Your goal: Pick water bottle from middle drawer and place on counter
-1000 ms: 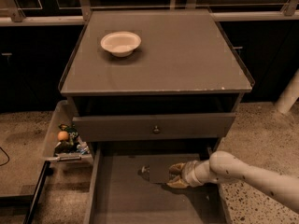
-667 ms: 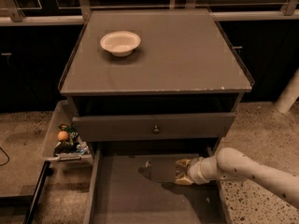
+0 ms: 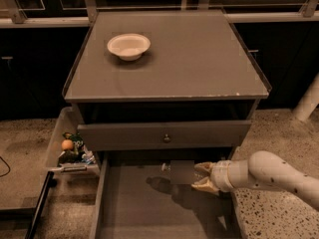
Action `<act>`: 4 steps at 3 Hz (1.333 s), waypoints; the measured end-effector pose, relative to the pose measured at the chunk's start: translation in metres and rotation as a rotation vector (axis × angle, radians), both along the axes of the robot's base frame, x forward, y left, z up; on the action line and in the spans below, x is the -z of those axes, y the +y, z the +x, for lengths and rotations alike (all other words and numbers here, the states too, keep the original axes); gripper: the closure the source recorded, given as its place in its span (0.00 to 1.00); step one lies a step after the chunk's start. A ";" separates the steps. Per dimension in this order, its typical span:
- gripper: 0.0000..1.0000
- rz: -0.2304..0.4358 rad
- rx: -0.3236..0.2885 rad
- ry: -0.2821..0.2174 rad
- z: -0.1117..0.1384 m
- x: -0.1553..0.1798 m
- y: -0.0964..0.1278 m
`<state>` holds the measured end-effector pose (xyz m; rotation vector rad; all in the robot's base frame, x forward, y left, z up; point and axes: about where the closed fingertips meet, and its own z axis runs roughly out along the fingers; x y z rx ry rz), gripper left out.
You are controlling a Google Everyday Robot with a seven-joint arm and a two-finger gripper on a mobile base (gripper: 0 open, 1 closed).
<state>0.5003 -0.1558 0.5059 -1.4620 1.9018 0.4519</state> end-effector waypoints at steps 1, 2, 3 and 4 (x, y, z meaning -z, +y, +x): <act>1.00 -0.011 0.006 -0.044 -0.008 -0.034 -0.010; 1.00 -0.025 0.004 -0.076 -0.011 -0.058 -0.016; 1.00 -0.050 -0.008 -0.093 0.005 -0.083 -0.021; 1.00 -0.070 -0.025 -0.130 0.029 -0.121 -0.019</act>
Offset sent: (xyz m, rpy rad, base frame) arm -0.0111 -0.0271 0.0972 -0.0630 -0.1359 0.0012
